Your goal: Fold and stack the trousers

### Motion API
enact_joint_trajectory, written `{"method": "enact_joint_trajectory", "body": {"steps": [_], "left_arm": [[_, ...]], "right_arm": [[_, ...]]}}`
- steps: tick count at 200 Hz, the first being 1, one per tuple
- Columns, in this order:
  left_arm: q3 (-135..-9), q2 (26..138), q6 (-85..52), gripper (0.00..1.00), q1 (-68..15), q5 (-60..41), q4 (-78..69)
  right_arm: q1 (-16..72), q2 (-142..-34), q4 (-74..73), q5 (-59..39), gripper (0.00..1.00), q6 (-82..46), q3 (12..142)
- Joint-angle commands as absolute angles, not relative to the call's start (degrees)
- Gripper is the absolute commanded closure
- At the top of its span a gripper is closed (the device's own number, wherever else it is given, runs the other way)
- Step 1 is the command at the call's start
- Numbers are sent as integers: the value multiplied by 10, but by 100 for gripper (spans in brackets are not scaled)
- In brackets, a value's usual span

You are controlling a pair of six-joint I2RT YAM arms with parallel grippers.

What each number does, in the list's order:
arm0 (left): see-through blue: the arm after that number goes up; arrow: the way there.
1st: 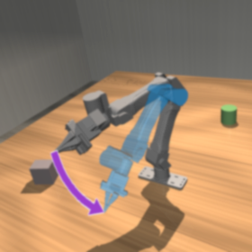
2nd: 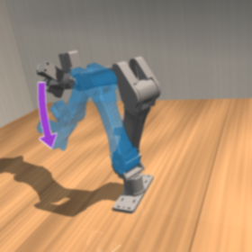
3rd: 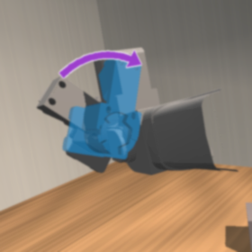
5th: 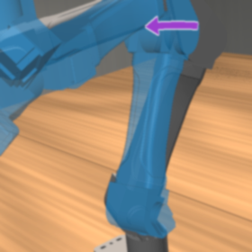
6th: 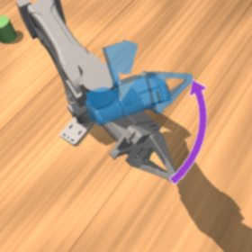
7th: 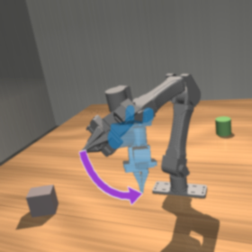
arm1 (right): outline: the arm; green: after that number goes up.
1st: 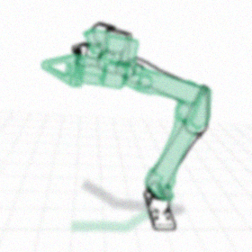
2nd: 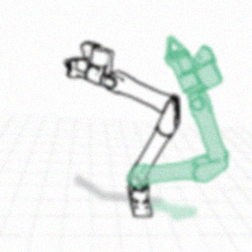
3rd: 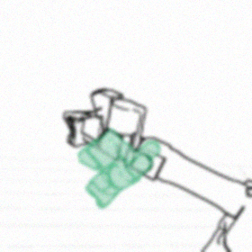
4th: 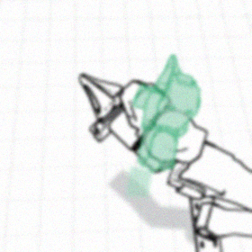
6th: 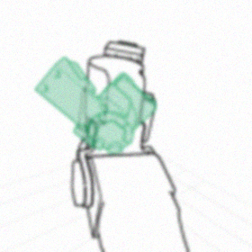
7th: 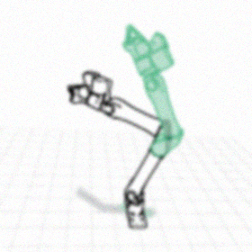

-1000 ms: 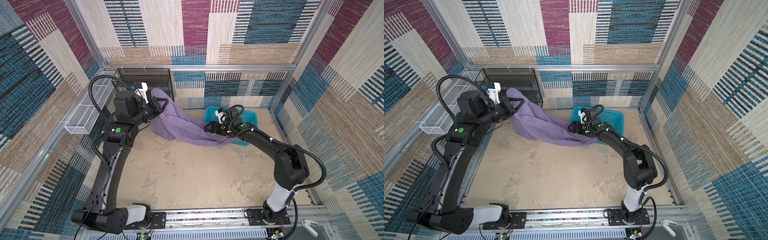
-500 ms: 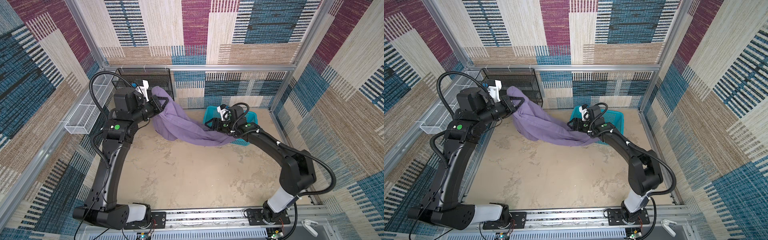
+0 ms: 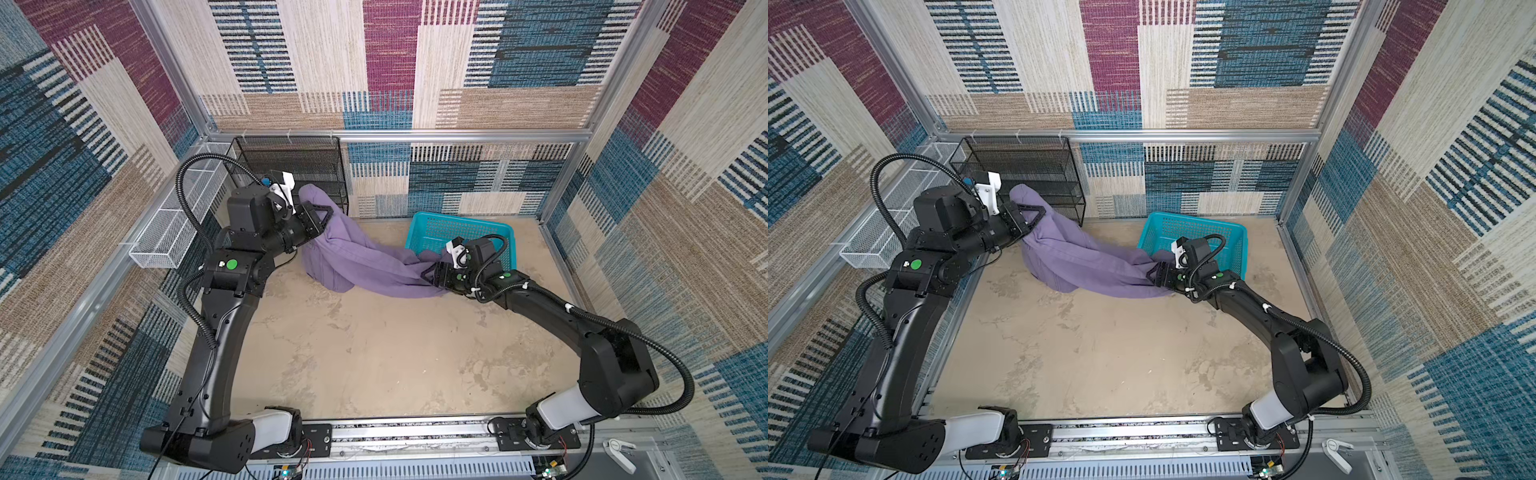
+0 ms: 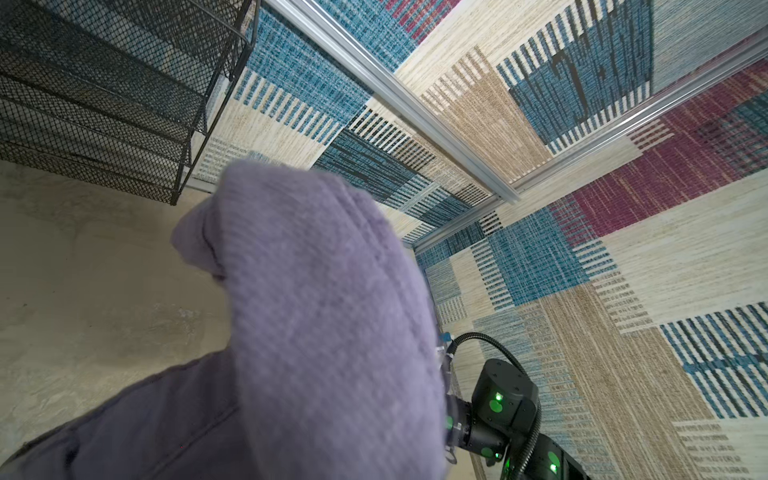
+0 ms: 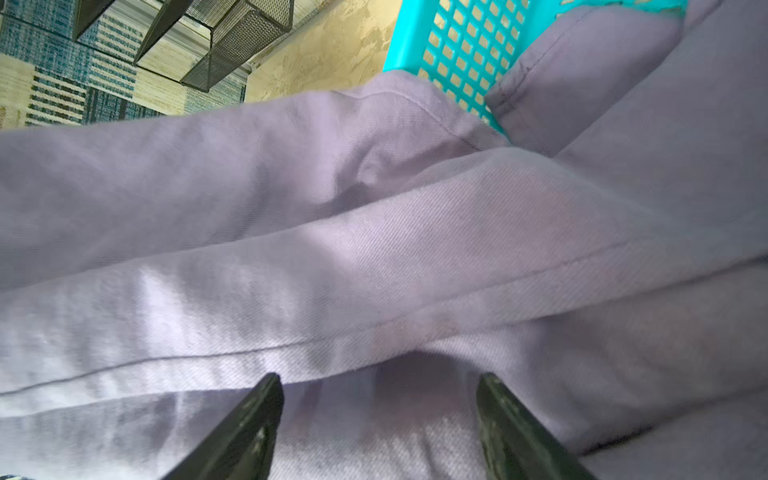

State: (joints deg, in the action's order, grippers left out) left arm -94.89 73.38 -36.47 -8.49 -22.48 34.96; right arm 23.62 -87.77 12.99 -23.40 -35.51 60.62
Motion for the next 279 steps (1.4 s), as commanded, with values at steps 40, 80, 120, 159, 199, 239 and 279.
{"method": "enact_joint_trajectory", "body": {"steps": [40, 80, 120, 159, 199, 239, 279], "left_arm": [[-940, 710, -331, 100, -81, -200, 354], [-943, 703, -316, 100, -76, -186, 367], [-956, 719, -299, 100, -58, -140, 373], [-1027, 791, -287, 100, -27, -89, 392], [-1156, 897, -283, 100, -9, -75, 408], [-1316, 981, -279, 100, 6, -79, 463], [-1218, 939, -272, 100, 22, -36, 450]], "right_arm": [[215, -996, 46, -261, 29, -421, 670], [215, -989, 3, -250, 58, -442, 679], [212, -979, 74, -201, 99, -393, 774], [192, -988, 144, -137, 100, -329, 921], [190, -999, 197, -64, 100, -247, 1107], [190, -977, 203, -48, 100, -197, 1196], [200, -795, 107, -77, 100, -225, 926]]}}
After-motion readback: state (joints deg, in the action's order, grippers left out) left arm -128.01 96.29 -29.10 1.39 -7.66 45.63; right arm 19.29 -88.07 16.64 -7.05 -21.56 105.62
